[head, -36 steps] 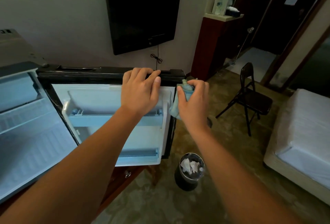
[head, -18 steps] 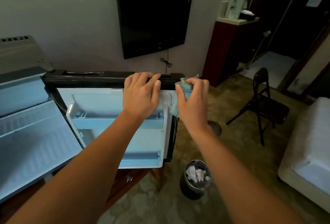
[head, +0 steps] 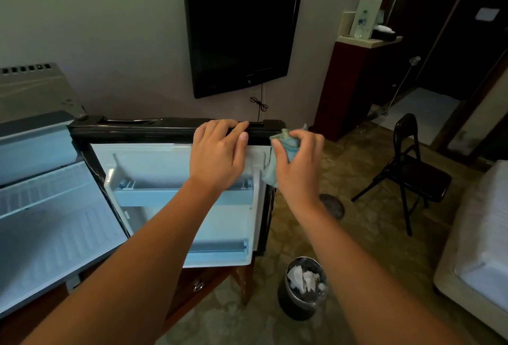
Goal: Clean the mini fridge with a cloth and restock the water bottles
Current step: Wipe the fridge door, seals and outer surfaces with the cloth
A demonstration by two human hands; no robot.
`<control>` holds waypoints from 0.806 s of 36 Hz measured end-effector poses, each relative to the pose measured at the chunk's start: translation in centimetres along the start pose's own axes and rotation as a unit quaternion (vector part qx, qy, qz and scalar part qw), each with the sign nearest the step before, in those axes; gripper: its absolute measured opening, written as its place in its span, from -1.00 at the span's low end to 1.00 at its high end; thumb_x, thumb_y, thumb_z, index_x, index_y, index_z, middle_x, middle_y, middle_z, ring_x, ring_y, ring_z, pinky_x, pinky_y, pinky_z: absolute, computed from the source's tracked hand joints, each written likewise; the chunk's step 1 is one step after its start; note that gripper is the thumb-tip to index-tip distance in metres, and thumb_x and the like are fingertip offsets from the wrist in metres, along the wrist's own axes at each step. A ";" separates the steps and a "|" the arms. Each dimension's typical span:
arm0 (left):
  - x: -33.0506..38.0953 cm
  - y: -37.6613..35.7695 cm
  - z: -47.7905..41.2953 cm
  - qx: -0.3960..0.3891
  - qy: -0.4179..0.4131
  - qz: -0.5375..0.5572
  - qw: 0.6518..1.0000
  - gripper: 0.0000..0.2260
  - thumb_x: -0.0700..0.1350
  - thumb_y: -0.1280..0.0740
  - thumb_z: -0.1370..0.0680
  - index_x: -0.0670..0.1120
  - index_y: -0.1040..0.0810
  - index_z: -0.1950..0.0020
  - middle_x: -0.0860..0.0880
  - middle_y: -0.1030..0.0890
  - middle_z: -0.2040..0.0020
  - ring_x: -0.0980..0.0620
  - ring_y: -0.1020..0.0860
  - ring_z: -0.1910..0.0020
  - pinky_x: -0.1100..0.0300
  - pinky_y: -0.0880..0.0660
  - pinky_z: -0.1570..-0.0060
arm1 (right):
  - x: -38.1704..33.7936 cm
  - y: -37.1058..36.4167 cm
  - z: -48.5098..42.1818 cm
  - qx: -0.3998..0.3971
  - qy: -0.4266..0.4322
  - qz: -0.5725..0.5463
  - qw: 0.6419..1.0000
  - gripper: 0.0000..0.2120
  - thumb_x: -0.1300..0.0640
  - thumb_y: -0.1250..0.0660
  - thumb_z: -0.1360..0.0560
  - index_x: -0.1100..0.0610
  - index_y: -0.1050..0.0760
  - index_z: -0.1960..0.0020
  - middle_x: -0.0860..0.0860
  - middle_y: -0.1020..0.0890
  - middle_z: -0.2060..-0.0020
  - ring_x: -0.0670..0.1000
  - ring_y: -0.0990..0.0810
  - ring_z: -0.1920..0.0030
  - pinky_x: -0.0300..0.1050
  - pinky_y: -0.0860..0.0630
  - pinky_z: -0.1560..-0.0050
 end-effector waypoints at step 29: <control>2.3 -6.4 8.2 0.002 0.041 -0.065 0.997 -0.62 0.10 -0.11 -0.68 -0.10 -0.63 -0.15 -0.01 -0.66 0.11 -0.06 -0.55 0.21 0.07 -0.25 0.16 | 4.3 -3.0 0.2 0.087 -0.023 -0.137 0.986 -0.71 0.00 -0.41 -0.58 0.10 -0.44 -0.19 0.04 -0.47 -0.11 -0.22 -0.49 -0.09 -0.46 -0.41 -0.05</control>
Point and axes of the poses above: each hand's wrist, its own z-axis away from the middle knuckle, its own y-axis out of the back of the hand, x = y × z, the point moved 1 cm from there along -z, towards the middle knuckle
